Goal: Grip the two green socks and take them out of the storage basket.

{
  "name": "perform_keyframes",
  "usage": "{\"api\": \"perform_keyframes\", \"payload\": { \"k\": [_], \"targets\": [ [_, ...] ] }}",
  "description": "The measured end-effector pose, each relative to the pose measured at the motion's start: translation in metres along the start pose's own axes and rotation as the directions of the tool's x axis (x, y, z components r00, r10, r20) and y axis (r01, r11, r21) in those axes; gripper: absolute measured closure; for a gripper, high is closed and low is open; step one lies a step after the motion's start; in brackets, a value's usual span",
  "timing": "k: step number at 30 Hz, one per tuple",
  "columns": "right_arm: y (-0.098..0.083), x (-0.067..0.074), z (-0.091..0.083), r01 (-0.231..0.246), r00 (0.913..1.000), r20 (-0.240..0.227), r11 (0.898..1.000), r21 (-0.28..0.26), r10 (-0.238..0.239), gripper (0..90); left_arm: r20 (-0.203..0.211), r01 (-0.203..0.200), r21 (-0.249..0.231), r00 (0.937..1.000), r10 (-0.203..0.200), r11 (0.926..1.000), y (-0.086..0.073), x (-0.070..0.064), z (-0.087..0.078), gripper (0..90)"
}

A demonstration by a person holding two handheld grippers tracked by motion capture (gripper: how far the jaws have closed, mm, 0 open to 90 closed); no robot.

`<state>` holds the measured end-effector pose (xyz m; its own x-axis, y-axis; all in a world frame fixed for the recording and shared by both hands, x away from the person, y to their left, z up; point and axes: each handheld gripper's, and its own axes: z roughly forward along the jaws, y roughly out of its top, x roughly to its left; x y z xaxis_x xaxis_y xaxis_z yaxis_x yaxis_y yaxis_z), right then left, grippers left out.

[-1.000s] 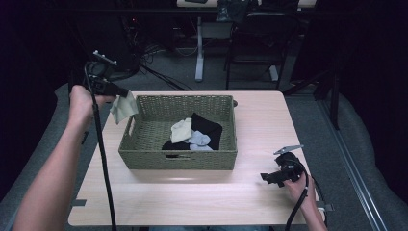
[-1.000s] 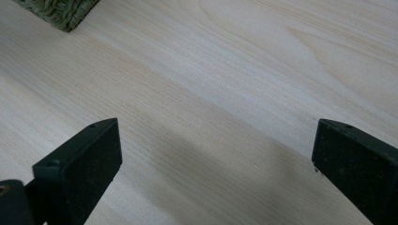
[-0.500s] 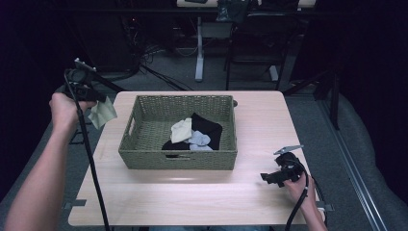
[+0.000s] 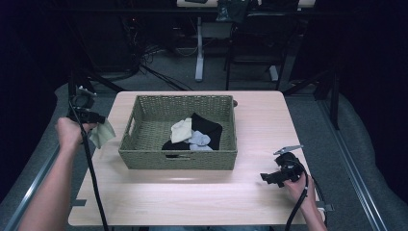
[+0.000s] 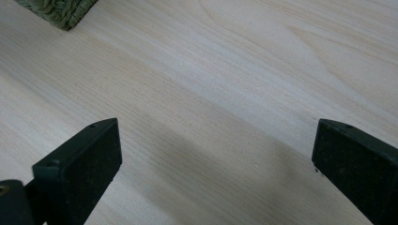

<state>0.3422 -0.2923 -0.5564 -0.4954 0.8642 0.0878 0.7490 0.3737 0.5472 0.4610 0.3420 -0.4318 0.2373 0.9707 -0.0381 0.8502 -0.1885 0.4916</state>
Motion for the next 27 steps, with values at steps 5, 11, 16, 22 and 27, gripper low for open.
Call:
{"api": "perform_keyframes", "payload": {
  "k": [5,11,16,22,27],
  "targets": [
    [0.0,0.0,0.0,-0.001,1.0,-0.001,1.0,0.0,0.001,1.1,0.021,0.01,0.017,0.9997,-0.011,0.9998,-0.011,-0.001,0.018,86.7],
    [0.0,0.0,0.0,0.0,1.0,-0.001,1.0,0.0,0.0,1.1,0.059,0.03,0.079,0.9977,-0.034,0.9964,-0.028,-0.003,0.051,86.1],
    [0.0,0.0,0.0,0.0,1.0,-0.002,1.0,0.0,0.0,1.1,0.085,0.052,0.119,0.9944,-0.063,0.9916,-0.039,-0.002,0.069,82.9],
    [0.0,0.0,0.0,0.002,1.0,-0.003,1.0,-0.002,-0.002,1.1,0.103,0.076,0.145,0.9904,-0.092,0.9865,-0.048,0.0,0.074,60.4],
    [0.0,0.0,0.001,0.0,1.0,-0.001,1.0,0.001,0.0,1.1,0.088,0.076,0.114,0.9924,-0.086,0.9906,-0.043,0.0,0.05,34.1]
  ]
}}
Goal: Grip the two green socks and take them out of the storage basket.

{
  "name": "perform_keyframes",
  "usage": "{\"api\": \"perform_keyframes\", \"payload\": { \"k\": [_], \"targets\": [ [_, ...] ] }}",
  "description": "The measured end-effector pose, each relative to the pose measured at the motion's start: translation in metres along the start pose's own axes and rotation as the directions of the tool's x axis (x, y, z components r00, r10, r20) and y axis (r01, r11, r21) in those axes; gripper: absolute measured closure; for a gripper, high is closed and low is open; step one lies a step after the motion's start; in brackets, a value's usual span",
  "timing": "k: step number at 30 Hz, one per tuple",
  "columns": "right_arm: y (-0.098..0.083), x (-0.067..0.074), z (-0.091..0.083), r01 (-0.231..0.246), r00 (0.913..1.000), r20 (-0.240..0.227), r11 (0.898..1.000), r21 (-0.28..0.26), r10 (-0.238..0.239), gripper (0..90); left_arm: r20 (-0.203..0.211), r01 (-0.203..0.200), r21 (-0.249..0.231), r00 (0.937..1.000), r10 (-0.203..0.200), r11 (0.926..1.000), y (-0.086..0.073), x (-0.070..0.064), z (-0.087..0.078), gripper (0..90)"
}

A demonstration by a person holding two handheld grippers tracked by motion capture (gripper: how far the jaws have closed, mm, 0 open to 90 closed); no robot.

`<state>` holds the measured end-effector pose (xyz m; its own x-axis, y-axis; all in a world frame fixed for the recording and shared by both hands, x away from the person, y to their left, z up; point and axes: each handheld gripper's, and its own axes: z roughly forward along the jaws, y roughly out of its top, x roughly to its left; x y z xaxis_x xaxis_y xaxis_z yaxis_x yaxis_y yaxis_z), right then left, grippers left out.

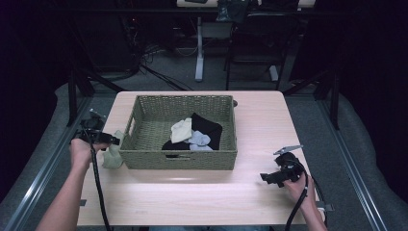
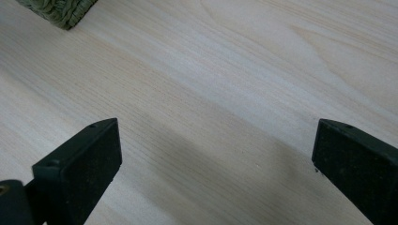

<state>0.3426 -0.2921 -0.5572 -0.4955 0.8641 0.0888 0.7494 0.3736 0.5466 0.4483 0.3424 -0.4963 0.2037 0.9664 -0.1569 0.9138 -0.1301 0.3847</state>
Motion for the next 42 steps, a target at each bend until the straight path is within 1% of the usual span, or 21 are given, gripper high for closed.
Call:
{"api": "perform_keyframes", "payload": {
  "k": [2,4,5,7,8,11,16,19,20,22,23,25,26,28,29,32,33,34,36,41,42],
  "targets": [
    [0.0,0.001,0.0,0.002,1.0,0.0,1.0,-0.002,-0.002,1.1,-0.016,-0.011,-0.018,0.9998,0.011,0.9998,0.004,-0.003,-0.013,27.2],
    [0.0,0.001,0.0,0.006,1.0,0.006,1.0,0.0,-0.006,1.1,-0.018,-0.019,-0.048,0.9997,0.018,0.9987,0.009,-0.008,-0.027,23.2],
    [0.0,0.001,0.0,-0.001,1.0,-0.002,1.0,-0.006,0.001,1.1,-0.02,-0.029,-0.071,0.9994,0.027,0.9971,0.014,-0.014,-0.038,21.1],
    [0.0,0.0,-0.001,0.0,1.0,-0.002,1.0,-0.001,0.0,1.1,-0.023,-0.038,-0.079,0.9991,0.036,0.9962,0.016,-0.017,-0.043,19.0],
    [0.0,0.0,-0.001,-0.002,1.0,-0.001,1.0,-0.003,0.002,1.1,-0.023,-0.054,-0.094,0.9984,0.052,0.9941,0.021,-0.024,-0.051,16.6],
    [0.0,0.0,-0.001,-0.002,1.0,-0.001,1.0,-0.005,0.002,1.1,-0.02,-0.1,-0.13,0.995,0.098,0.9864,0.032,-0.043,-0.066,15.7],
    [0.0,0.0,-0.002,0.001,1.0,0.003,1.0,-0.004,-0.001,1.1,-0.007,-0.181,-0.161,0.9832,0.183,0.9702,0.05,-0.079,-0.076,15.0],
    [0.0,0.0,-0.002,-0.003,1.0,0.001,1.0,-0.007,0.003,1.1,0.006,-0.216,-0.175,0.9754,0.22,0.9606,0.061,-0.101,-0.074,14.3],
    [0.0,0.0,-0.002,-0.003,1.0,0.001,1.0,-0.007,0.003,1.1,0.006,-0.216,-0.175,0.9754,0.22,0.9606,0.061,-0.101,-0.074,14.3],
    [0.0,0.0,-0.002,-0.005,1.0,0.0,1.0,-0.009,0.005,1.1,0.015,-0.244,-0.174,0.9681,0.25,0.954,0.068,-0.115,-0.068,14.3],
    [0.0,0.0,-0.002,-0.004,1.0,-0.002,1.0,-0.009,0.004,1.1,0.018,-0.265,-0.168,0.9622,0.272,0.9495,0.072,-0.126,-0.063,14.3],
    [0.0,-0.001,-0.003,0.001,1.0,0.0,1.0,-0.005,-0.001,1.1,0.032,-0.279,-0.161,0.9573,0.287,0.9468,0.076,-0.135,-0.057,14.5],
    [0.0,0.0,-0.002,-0.005,1.0,-0.006,1.0,-0.012,0.005,1.1,0.035,-0.28,-0.164,0.9566,0.289,0.9458,0.078,-0.14,-0.053,14.5],
    [0.0,0.0,-0.003,-0.006,1.0,-0.007,1.0,-0.013,0.006,1.1,0.039,-0.282,-0.163,0.9556,0.292,0.9454,0.08,-0.143,-0.049,14.5],
    [0.0,0.0,-0.003,-0.001,1.0,0.001,1.0,-0.008,0.001,1.1,0.053,-0.285,-0.154,0.9539,0.296,0.9462,0.084,-0.149,-0.041,14.5],
    [0.0,0.0,-0.003,-0.002,1.0,0.001,1.0,-0.011,0.002,1.1,0.059,-0.288,-0.145,0.9525,0.299,0.9466,0.087,-0.155,-0.033,14.2],
    [0.0,0.0,-0.003,-0.002,1.0,0.002,1.0,-0.011,0.002,1.1,0.066,-0.295,-0.136,0.9499,0.305,0.9459,0.089,-0.161,-0.026,14.1],
    [0.0,0.0,-0.003,-0.002,1.0,0.002,1.0,-0.011,0.002,1.1,0.066,-0.295,-0.136,0.9499,0.305,0.9459,0.089,-0.161,-0.026,14.2],
    [0.0,0.0,-0.004,-0.002,1.0,-0.005,1.0,-0.014,0.001,1.1,0.077,-0.3,-0.123,0.9473,0.311,0.9459,0.092,-0.168,-0.014,14.6],
    [0.0,0.0,-0.004,-0.003,1.0,-0.007,1.0,-0.013,0.003,1.1,0.09,-0.296,-0.09,0.9486,0.303,0.951,0.095,-0.173,0.007,15.0],
    [0.0,0.0,-0.004,-0.003,1.0,-0.007,1.0,-0.013,0.003,1.1,0.092,-0.29,-0.086,0.9504,0.297,0.9533,0.095,-0.174,0.012,15.0]
  ]
}}
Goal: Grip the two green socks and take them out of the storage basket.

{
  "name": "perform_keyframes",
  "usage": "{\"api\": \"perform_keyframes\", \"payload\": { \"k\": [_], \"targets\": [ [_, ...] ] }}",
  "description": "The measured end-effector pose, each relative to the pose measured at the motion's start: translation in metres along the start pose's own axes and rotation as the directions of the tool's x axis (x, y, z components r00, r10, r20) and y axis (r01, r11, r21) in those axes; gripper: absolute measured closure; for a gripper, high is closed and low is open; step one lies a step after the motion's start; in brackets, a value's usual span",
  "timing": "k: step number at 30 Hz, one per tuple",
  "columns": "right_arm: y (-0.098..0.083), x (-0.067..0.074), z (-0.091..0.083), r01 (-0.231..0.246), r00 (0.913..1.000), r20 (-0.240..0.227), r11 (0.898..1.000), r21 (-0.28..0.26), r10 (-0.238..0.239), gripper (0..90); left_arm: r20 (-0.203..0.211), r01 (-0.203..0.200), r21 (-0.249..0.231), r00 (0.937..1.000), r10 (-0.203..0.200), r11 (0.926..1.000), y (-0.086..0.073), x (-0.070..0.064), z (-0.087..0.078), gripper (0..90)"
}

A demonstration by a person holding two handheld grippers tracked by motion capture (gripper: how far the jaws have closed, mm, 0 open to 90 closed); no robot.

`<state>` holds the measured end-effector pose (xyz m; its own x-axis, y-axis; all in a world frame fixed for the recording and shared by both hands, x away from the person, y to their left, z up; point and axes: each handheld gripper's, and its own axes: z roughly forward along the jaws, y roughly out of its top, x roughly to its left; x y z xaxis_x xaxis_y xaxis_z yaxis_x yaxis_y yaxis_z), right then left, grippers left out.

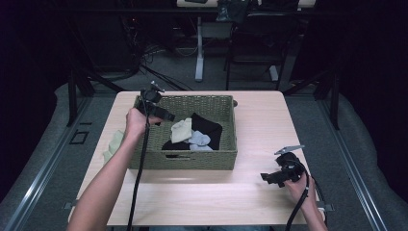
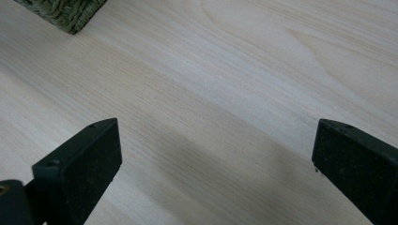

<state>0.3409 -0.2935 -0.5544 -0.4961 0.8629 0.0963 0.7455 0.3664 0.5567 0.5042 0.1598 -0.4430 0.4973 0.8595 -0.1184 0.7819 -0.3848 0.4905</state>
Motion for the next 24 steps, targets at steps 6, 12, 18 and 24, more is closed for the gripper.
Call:
{"api": "perform_keyframes", "payload": {
  "k": [6,12,18,24],
  "targets": [
    [-0.001,-0.001,-0.001,-0.003,1.0,0.004,1.0,0.005,0.003,1.1,0.026,0.025,0.027,0.9993,-0.026,0.9993,-0.001,0.002,0.023,15.9],
    [-0.001,0.0,-0.001,-0.004,1.0,0.005,1.0,0.003,0.004,1.0,0.055,0.04,0.083,0.9975,-0.045,0.9957,-0.004,0.002,0.045,16.3],
    [-0.001,-0.001,-0.001,-0.004,1.0,0.004,1.0,0.002,0.004,1.1,0.067,0.043,0.127,0.9964,-0.052,0.991,-0.006,0.002,0.062,19.8],
    [-0.001,0.0,-0.001,-0.007,1.0,0.0,1.0,-0.001,0.007,1.1,0.086,0.046,0.184,0.9943,-0.063,0.9818,-0.006,-0.001,0.077,28.4]
  ]
}}
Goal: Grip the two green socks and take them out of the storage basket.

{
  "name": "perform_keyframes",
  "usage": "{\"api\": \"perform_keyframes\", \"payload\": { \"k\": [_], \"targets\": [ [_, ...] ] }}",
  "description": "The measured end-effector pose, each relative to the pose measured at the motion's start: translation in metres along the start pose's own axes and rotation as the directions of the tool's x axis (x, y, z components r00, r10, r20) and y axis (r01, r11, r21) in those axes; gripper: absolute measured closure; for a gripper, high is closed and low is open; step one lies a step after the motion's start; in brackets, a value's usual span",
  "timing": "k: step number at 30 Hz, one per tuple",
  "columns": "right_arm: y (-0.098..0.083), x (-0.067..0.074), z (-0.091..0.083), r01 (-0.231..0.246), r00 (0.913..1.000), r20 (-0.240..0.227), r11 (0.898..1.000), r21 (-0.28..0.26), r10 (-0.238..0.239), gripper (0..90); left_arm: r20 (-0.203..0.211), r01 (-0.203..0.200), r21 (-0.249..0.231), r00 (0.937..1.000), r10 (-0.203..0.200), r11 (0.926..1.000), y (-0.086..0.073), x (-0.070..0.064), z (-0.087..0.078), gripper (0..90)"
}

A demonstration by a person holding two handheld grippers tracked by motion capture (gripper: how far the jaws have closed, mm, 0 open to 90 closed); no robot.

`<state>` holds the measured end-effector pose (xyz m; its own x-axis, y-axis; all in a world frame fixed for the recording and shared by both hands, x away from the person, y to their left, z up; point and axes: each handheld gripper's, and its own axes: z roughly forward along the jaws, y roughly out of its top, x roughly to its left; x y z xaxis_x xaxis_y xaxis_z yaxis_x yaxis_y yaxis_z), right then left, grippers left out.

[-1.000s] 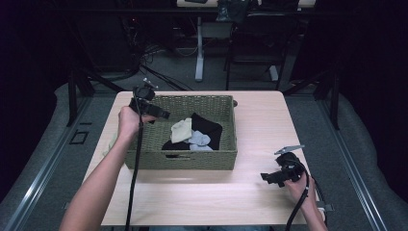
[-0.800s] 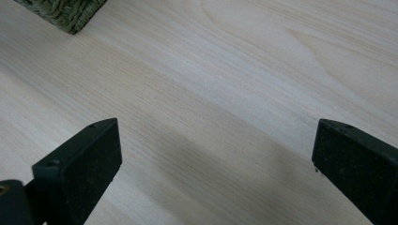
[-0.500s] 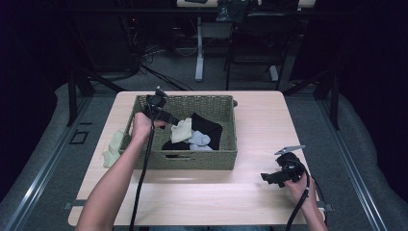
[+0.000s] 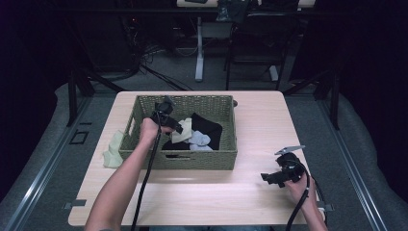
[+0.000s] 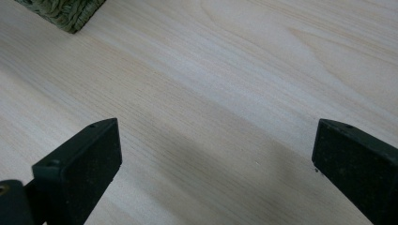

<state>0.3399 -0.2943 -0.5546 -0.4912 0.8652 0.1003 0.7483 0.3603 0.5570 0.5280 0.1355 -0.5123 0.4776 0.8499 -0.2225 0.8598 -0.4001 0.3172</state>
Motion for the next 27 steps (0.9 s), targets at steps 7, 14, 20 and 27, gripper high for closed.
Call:
{"api": "perform_keyframes", "payload": {
  "k": [7,14,20,27],
  "targets": [
    [0.0,-0.001,0.0,0.002,1.0,0.003,1.0,0.009,-0.002,1.1,0.008,-0.001,0.039,1.0,0.0,0.9993,0.001,-0.002,0.011,49.2],
    [0.0,-0.002,0.0,0.003,1.0,0.002,1.0,0.016,-0.003,1.0,0.019,-0.028,0.034,0.9994,0.028,0.999,-0.001,-0.004,0.007,81.5],
    [0.0,-0.002,0.0,0.005,1.0,0.005,1.0,0.017,-0.005,1.0,0.024,-0.057,0.007,0.9981,0.057,0.9983,-0.003,-0.007,-0.008,83.5],
    [0.0,-0.001,0.001,-0.002,1.0,-0.002,1.0,0.008,0.002,1.1,-0.002,-0.097,-0.041,0.9952,0.097,0.9944,-0.002,-0.012,-0.041,83.5]
  ]
}}
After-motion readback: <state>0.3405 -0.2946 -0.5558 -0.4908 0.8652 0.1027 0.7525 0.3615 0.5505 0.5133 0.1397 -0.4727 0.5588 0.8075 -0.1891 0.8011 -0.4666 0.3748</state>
